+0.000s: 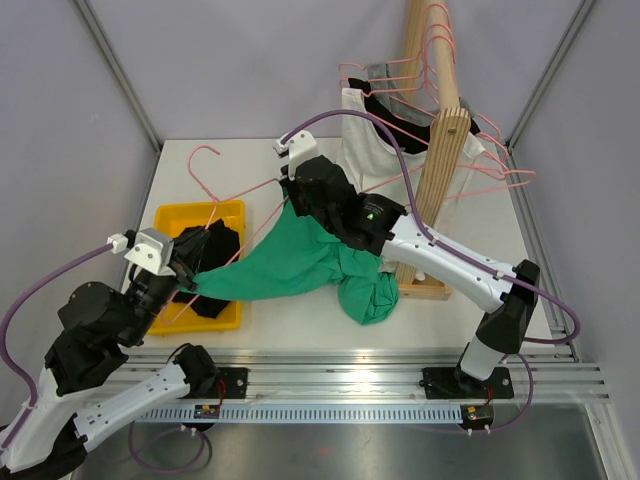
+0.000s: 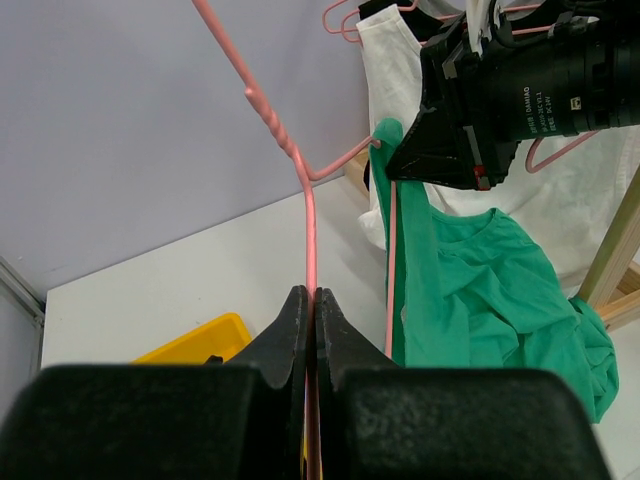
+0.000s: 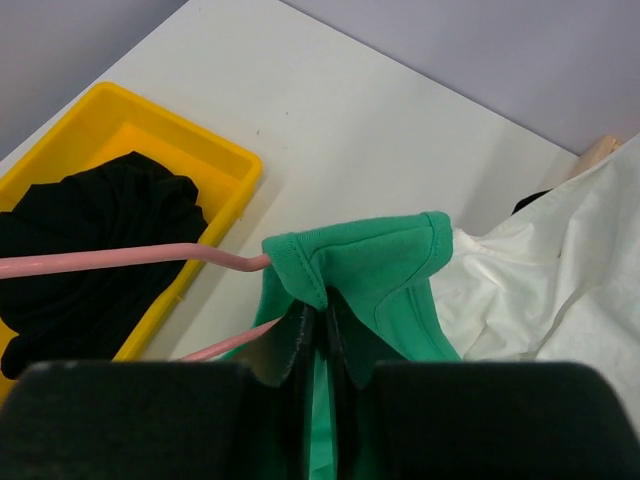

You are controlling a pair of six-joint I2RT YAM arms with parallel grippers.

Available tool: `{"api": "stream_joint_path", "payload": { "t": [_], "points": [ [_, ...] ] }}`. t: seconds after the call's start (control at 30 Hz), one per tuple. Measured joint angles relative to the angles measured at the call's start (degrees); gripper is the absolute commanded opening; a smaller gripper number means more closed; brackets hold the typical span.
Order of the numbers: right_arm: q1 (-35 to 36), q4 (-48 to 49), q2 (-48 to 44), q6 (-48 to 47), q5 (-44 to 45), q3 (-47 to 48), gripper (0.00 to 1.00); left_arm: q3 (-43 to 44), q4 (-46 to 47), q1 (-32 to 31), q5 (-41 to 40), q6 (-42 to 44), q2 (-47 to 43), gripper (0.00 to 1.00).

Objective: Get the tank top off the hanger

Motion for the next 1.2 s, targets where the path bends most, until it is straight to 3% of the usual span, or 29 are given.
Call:
{"api": "stream_joint_path", "payload": {
  "t": [0.13,0.57,0.9,1.2],
  "points": [
    [-0.1,-0.1,0.0,0.0,0.0,0.0,0.00,0.1,-0.1,0.0,-0.2,0.0,0.4,0.00],
    [-2.5,-1.6,0.0,-1.8,3.1,0.3,0.00,1.8,-2.4,0.0,0.7,-0.8,1.8,0.00],
    [-6.2,-2.1,1.0,-2.1,3.5,1.8,0.00,2.4,-3.8,0.0,3.3,-1.1,-3.3,0.00],
    [-6.0,-2.6,1.5,0.2,0.0,-0.5,0.00,0.7,2.3,0.0,6.5,-1.0,-3.0,0.00]
  ]
}}
